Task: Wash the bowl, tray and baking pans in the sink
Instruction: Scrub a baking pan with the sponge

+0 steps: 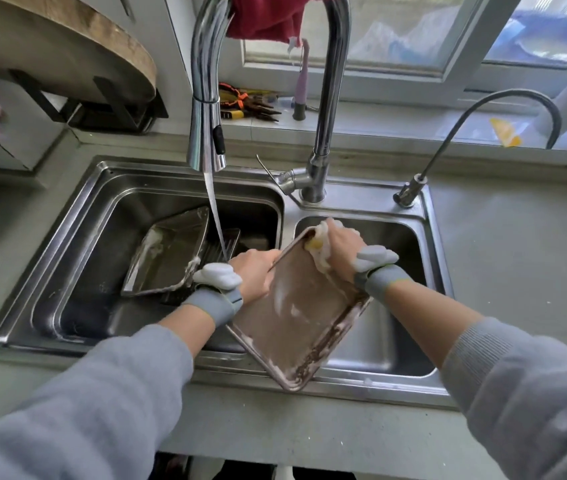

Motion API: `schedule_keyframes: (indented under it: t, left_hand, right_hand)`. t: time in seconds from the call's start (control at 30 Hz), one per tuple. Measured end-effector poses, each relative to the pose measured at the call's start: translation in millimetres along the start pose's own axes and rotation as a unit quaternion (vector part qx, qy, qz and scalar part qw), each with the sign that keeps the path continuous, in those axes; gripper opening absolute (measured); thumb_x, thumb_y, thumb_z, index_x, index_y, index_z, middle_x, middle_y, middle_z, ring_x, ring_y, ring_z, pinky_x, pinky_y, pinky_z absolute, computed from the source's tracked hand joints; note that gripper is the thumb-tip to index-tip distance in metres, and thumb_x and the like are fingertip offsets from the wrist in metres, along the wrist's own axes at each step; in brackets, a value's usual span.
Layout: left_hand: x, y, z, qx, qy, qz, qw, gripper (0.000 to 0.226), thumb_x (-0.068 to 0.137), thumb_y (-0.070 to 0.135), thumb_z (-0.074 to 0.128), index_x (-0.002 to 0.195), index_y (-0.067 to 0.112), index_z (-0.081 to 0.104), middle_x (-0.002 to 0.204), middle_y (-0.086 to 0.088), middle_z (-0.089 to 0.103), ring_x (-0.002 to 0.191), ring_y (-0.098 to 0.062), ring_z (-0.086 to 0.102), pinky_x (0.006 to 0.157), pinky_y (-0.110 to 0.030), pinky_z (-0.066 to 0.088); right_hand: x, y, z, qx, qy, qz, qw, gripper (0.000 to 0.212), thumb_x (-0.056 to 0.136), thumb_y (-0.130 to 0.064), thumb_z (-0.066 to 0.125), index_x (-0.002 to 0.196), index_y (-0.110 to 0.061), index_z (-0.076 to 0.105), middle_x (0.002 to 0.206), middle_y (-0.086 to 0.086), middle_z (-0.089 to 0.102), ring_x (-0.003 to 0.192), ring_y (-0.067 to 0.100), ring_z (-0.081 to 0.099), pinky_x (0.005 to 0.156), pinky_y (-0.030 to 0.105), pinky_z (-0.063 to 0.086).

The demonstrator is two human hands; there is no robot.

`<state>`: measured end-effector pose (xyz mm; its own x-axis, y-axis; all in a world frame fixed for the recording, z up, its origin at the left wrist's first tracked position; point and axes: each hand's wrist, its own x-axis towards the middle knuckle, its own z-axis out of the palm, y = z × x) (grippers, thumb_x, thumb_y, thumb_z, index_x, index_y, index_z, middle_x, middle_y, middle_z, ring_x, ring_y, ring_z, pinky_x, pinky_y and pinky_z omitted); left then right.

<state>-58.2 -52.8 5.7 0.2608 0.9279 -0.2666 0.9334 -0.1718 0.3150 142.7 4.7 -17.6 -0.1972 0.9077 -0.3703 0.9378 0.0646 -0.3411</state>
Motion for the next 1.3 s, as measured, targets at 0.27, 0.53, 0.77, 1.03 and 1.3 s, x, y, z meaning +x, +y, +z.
schedule_keyframes:
  t: [0.27,0.53,0.77,1.03,1.3]
  left_hand:
    - [1,12,-19,0.044,-0.055,0.042,0.997,0.029,0.09,0.023,0.051,0.117,0.025,0.06,0.109,-0.006,0.066,0.102,-0.032,0.06,0.079,-0.037,0.049]
    - [-4,44,-61,0.189,-0.044,0.129,0.972,0.028,0.091,0.026,0.05,0.115,0.035,0.063,0.106,0.002,0.067,0.102,-0.024,0.061,0.069,-0.028,0.037]
    - [-4,16,-76,0.081,0.041,0.008,0.996,0.03,0.088,0.026,0.055,0.113,0.038,0.066,0.109,0.001,0.059,0.107,-0.021,0.055,0.076,-0.027,0.042]
    - [-15,-2,-41,-0.295,0.141,-0.148,0.933,0.018,0.097,0.023,0.048,0.101,0.014,0.063,0.073,0.003,0.059,0.082,-0.026,0.061,0.066,-0.023,0.036]
    - [-14,-5,-43,-0.192,0.203,-0.158,0.947,0.03,0.094,0.019,0.049,0.065,0.017,0.047,0.065,-0.005,0.058,0.066,-0.027,0.051,0.061,-0.028,0.033]
  right_hand:
    - [-31,12,10,-0.002,-0.014,0.039,0.999,0.02,0.075,-0.028,0.054,0.092,-0.021,0.044,0.097,0.0,0.056,0.097,0.03,0.062,0.078,0.033,0.046]
    - [-55,-29,-46,-0.136,-0.02,-0.235,0.962,0.011,0.081,-0.021,0.042,0.089,-0.014,0.046,0.08,0.005,0.054,0.083,0.025,0.054,0.078,0.032,0.038]
    - [-65,-6,-61,0.031,0.055,-0.138,0.988,0.028,0.084,-0.003,0.045,0.066,-0.023,0.041,0.063,-0.002,0.056,0.063,0.026,0.058,0.063,0.035,0.046]
    - [-79,27,-48,0.097,0.141,0.024,0.985,0.011,0.077,-0.011,0.051,0.068,-0.014,0.044,0.068,0.004,0.056,0.068,0.03,0.055,0.062,0.037,0.043]
    - [-86,10,-46,0.12,0.021,0.001,0.993,0.016,0.085,-0.018,0.056,0.079,-0.011,0.043,0.096,0.01,0.045,0.088,0.027,0.049,0.076,0.035,0.039]
